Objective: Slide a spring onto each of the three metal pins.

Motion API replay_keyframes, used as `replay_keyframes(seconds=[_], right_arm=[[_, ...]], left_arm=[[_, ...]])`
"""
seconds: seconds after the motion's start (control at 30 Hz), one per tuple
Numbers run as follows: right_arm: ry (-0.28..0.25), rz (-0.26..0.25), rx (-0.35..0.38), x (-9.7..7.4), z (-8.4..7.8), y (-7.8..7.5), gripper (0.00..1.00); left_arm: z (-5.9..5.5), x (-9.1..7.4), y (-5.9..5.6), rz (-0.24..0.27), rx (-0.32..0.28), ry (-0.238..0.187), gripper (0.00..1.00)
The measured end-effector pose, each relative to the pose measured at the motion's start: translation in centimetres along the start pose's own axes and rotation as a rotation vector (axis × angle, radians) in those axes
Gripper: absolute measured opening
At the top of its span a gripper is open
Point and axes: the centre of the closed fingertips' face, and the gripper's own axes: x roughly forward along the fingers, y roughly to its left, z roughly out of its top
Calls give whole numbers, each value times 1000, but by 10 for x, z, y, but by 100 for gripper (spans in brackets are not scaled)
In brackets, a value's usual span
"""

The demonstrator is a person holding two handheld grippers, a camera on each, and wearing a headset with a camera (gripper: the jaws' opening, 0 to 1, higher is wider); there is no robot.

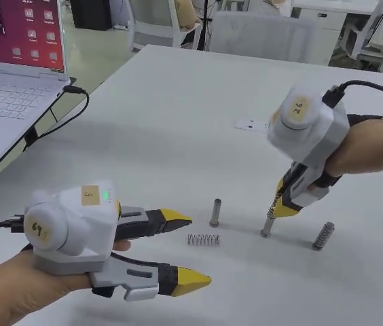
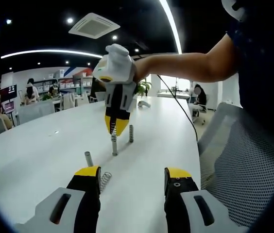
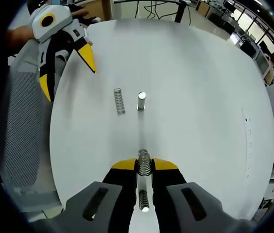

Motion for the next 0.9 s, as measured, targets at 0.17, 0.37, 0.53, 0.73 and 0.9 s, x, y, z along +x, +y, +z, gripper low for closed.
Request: replay_keyframes(seconds=[0.17, 0.37, 0.53, 0.73, 0.9], right_arm=[[12, -1, 9, 7, -1, 0, 9], [22, 8, 12, 20, -3, 2, 9], [21, 23, 18, 28, -3, 7, 9], [23, 31, 24, 37, -3, 9, 9], [21, 30, 28, 42, -3, 10, 9]], left_arm=[[0, 1, -1, -3, 3, 3, 47], [0, 1, 0, -2, 5, 5, 47], [-1, 1, 0, -1, 6, 7, 47], [-1, 1, 1, 1, 8, 9, 46], [-2, 1, 1, 2, 10, 12, 46]])
